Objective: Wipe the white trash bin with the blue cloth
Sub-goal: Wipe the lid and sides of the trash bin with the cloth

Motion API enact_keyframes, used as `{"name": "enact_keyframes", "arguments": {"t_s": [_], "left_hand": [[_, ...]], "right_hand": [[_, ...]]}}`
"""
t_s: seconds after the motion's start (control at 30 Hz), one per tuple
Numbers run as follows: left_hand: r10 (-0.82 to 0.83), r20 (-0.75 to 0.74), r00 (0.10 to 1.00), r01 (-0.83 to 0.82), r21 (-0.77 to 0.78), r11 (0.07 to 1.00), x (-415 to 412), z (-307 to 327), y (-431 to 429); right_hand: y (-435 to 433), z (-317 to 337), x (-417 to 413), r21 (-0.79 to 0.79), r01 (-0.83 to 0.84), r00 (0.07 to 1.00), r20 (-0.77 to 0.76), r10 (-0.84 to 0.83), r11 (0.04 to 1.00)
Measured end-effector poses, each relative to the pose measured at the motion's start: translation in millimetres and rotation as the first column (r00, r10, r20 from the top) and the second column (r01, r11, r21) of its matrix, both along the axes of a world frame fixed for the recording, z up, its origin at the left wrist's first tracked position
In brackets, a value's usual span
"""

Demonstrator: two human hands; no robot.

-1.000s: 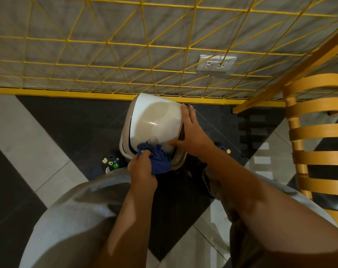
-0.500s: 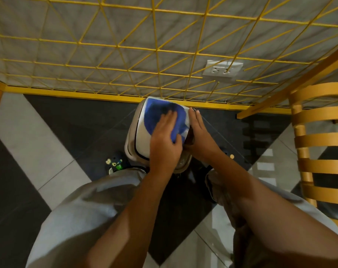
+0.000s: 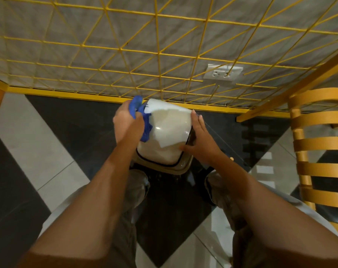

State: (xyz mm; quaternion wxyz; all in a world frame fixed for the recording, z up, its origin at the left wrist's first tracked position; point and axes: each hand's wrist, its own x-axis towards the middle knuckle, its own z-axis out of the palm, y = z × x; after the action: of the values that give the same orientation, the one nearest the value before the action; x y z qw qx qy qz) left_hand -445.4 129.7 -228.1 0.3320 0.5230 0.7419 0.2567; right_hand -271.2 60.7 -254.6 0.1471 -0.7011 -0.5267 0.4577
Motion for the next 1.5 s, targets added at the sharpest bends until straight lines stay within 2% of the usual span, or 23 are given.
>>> {"name": "enact_keyframes", "arguments": {"t_s": [0.1, 0.2, 0.3, 0.43, 0.6, 0.67, 0.73, 0.83, 0.9, 0.97, 1.07, 1.2, 1.37, 1.5], "left_hand": [[0.151, 0.04, 0.988, -0.143, -0.146, 0.979, -10.5, -7.9, -14.6], [0.246, 0.094, 0.965, -0.21, -0.289, 0.934, -10.6, -18.9, -19.6], [0.192, 0.171, 0.967, -0.132, -0.308, 0.942, -0.9, -21.2, -21.7], [0.199, 0.281, 0.939, -0.091, -0.356, 0.93, 14.4, -23.8, -31.2], [0.1, 0.345, 0.933, 0.018, -0.323, 0.946, 21.7, -25.7, -28.4], [0.08, 0.336, 0.939, 0.027, -0.302, 0.953, 17.0, -26.5, -27.0], [0.156, 0.306, 0.939, -0.072, -0.268, 0.961, 7.9, -27.9, -26.4], [0.329, 0.327, 0.886, -0.248, -0.265, 0.932, -7.2, -32.0, -23.5], [0.358, 0.368, 0.858, -0.262, -0.285, 0.922, -12.9, -35.2, -18.6], [0.325, 0.44, 0.837, -0.206, -0.296, 0.933, -12.9, -35.6, -12.5], [0.189, 0.553, 0.812, -0.029, -0.285, 0.958, -2.1, -34.2, -3.3], [0.01, 0.615, 0.788, 0.204, -0.276, 0.939, 4.2, -35.0, 6.9], [-0.081, 0.58, 0.811, 0.303, -0.296, 0.906, -3.7, -32.7, 2.6], [-0.16, 0.443, 0.882, 0.326, -0.327, 0.887, -6.8, -31.2, -22.7]], "right_hand": [[-0.2, 4.1, 5.0, 0.071, 0.011, 1.0, -0.026, -0.009, 0.997], [5.7, 9.3, 16.0, 0.11, -0.023, 0.999, -0.024, 0.026, 0.994], [16.6, 10.7, 32.1, 0.069, -0.005, 0.999, 0.035, 0.002, 0.998], [25.1, 15.2, 43.8, 0.024, 0.054, 0.998, 0.025, -0.055, 0.998], [20.0, 16.1, 40.0, 0.04, 0.128, 0.981, 0.145, -0.133, 0.991], [17.7, 16.7, 30.3, 0.063, 0.14, 0.96, 0.237, -0.151, 0.988], [20.0, 18.9, 15.8, 0.114, 0.08, 0.927, 0.357, -0.116, 0.99], [31.0, 23.5, -9.5, 0.152, -0.121, 0.863, 0.504, 0.029, 0.981], [42.4, 24.2, -22.0, 0.127, -0.213, 0.838, 0.534, 0.114, 0.969], [55.8, 23.1, -29.9, 0.076, -0.274, 0.81, 0.556, 0.187, 0.959], [72.9, 19.6, -34.2, -0.062, -0.365, 0.733, 0.596, 0.328, 0.929], [85.6, 21.3, -35.1, -0.194, -0.421, 0.681, 0.578, 0.45, 0.886], [90.2, 26.3, -39.2, -0.271, -0.44, 0.648, 0.565, 0.512, 0.856], [89.6, 27.6, -40.1, -0.277, -0.434, 0.65, 0.562, 0.511, 0.857]]}}
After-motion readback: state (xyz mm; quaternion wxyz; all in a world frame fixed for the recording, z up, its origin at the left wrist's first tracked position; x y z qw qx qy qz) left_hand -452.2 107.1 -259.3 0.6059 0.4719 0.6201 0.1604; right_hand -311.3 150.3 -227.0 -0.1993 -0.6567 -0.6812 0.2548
